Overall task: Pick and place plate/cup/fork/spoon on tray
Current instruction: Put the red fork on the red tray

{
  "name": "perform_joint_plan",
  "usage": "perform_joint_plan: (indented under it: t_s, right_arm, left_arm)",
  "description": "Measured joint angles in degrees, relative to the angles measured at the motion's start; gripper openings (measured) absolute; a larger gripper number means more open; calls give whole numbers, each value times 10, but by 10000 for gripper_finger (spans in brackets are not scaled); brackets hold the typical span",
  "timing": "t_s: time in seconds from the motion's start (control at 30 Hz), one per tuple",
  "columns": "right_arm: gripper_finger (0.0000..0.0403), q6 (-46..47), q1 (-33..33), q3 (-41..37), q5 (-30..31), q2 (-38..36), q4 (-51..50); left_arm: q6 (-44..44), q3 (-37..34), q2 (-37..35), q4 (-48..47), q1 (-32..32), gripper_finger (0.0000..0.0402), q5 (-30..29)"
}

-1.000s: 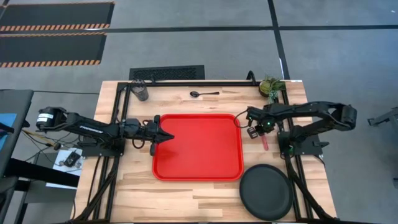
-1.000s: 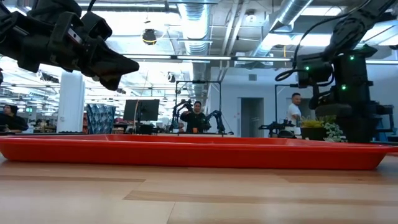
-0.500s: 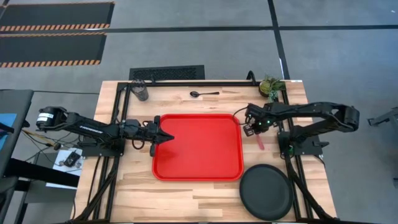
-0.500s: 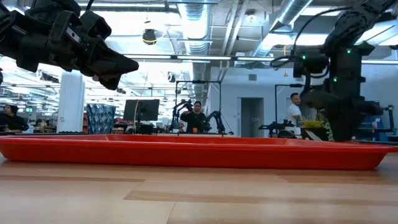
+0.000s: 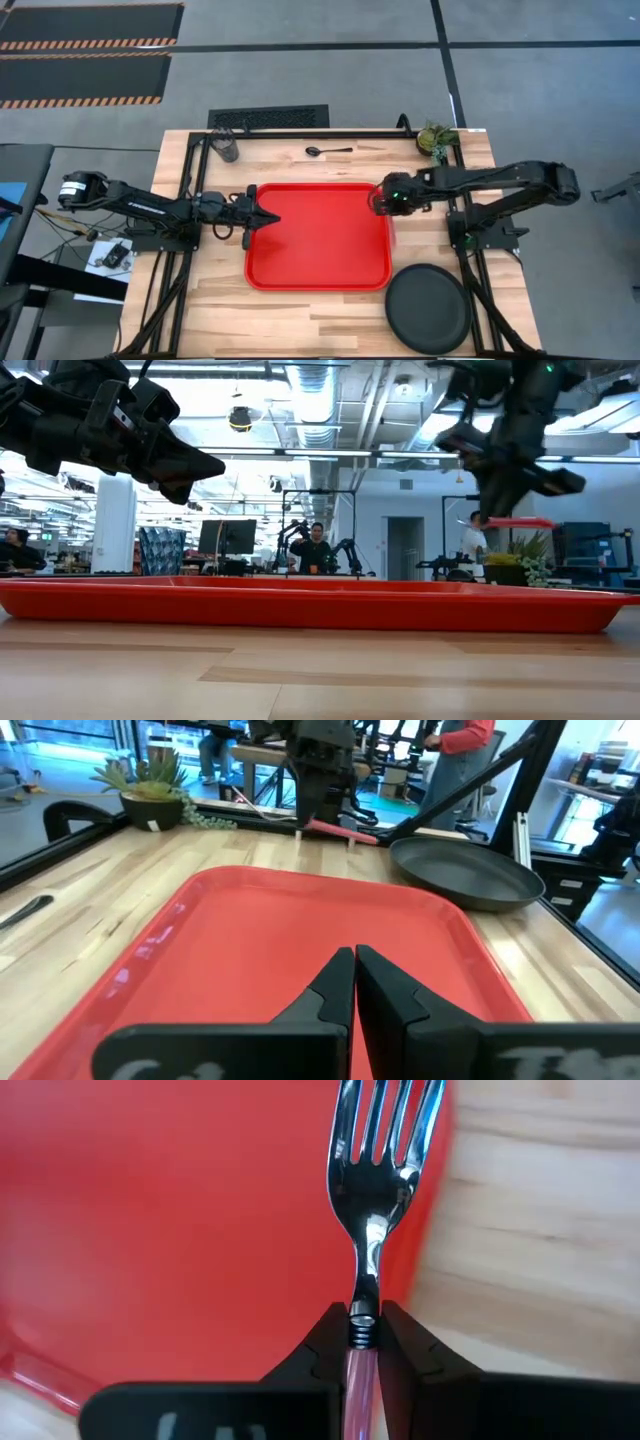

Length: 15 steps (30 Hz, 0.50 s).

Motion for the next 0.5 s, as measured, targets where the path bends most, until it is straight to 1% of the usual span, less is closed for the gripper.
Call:
perform_joint_plan:
  t_s: [0.1,0.27,0.33,0.37,0.43,0.5]
  right_arm:
    - [45,27,33,34,25,54,1]
    - [49,27,59,86,22,144,-4]
    - [50,42,69,99,53,171,2]
    - [50,53,71,103,57,183,4]
    - [49,81,66,104,51,206,5]
    - [48,98,56,104,27,230,-5]
  left_arm:
    - [0,0,0,0,0,2,0]
    - [-16,0,0,-1,0,2,-3]
    - [-21,0,0,-2,0,2,-3]
    - [-22,0,0,-2,0,2,-3]
    - [-24,0,0,-4,0,2,-3]
    - [-29,0,0,-5,0,2,-3]
